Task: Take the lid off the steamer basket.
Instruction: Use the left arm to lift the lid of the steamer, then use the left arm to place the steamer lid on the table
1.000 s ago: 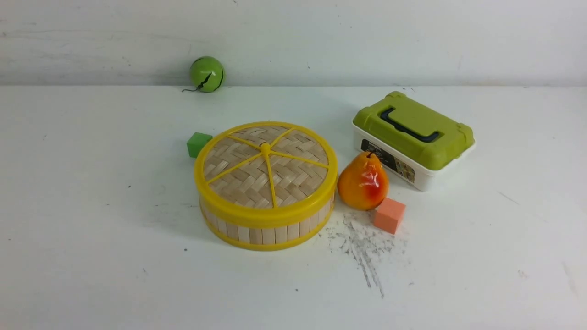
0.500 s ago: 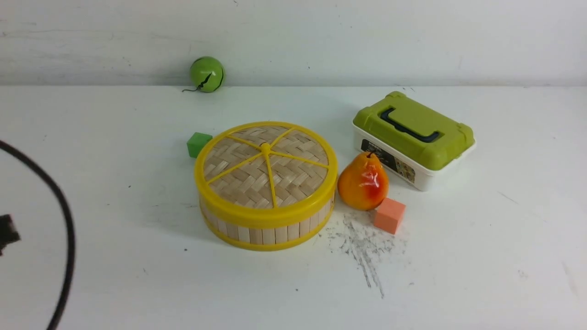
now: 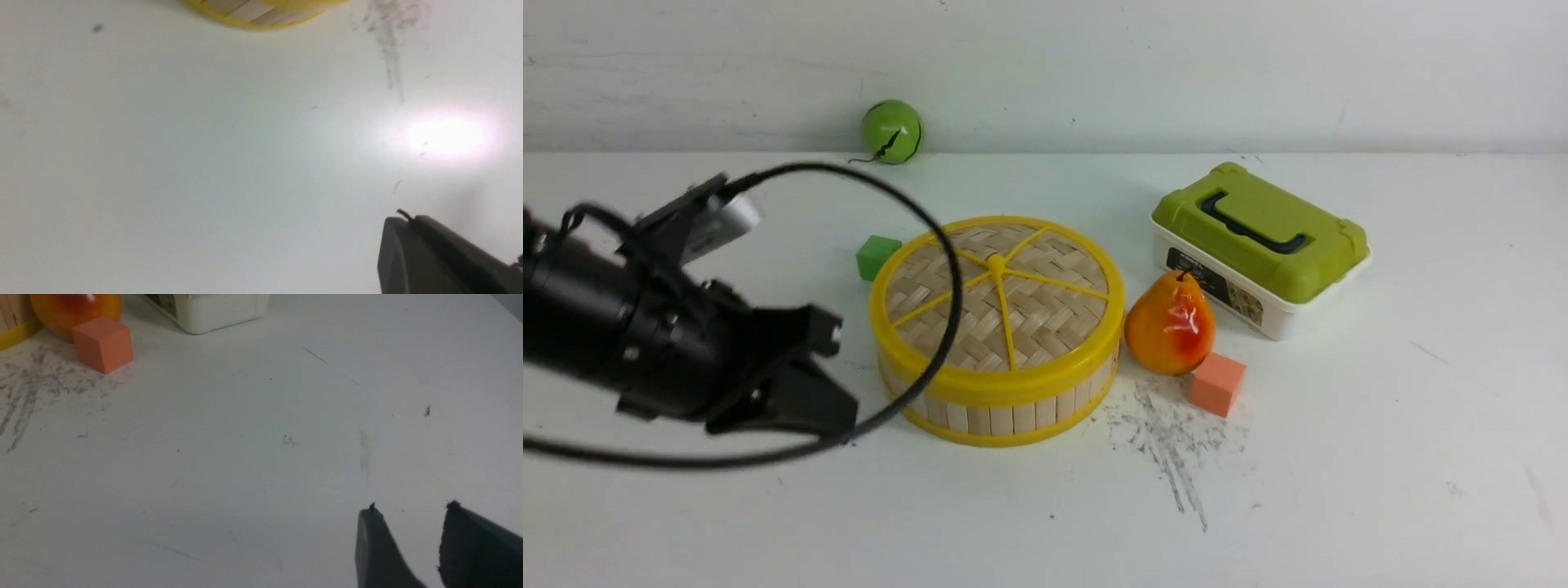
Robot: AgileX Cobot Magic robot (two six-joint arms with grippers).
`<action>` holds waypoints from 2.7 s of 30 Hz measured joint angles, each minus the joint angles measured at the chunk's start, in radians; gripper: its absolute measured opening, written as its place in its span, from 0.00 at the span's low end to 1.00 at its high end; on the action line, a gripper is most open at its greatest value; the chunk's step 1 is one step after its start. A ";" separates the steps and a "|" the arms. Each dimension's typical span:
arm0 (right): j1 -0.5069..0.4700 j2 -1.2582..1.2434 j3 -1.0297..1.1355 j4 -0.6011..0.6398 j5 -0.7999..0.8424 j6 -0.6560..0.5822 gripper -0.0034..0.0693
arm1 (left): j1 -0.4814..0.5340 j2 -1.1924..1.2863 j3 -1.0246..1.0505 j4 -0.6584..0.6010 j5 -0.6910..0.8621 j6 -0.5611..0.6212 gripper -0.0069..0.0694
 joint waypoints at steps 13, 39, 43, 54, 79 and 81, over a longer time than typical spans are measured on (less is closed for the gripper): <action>0.000 0.000 0.000 0.000 0.000 0.000 0.38 | -0.219 0.398 -0.683 0.436 0.074 -0.211 0.09; 0.000 0.000 0.000 0.000 0.000 0.000 0.38 | -0.333 0.814 -1.001 0.751 0.024 -0.416 0.45; 0.000 0.000 0.000 0.000 0.000 0.000 0.38 | -0.333 0.818 -1.001 0.761 0.028 -0.419 0.31; 0.000 0.000 0.000 0.000 0.000 0.000 0.38 | -0.335 0.752 -0.998 0.800 0.063 -0.420 0.23; 0.000 0.000 0.000 0.000 0.000 0.000 0.38 | 0.098 0.460 -0.416 0.840 -0.230 -0.533 0.23; 0.000 0.000 0.000 0.000 0.000 0.000 0.38 | 0.099 0.517 -0.409 0.842 -0.262 -0.540 0.23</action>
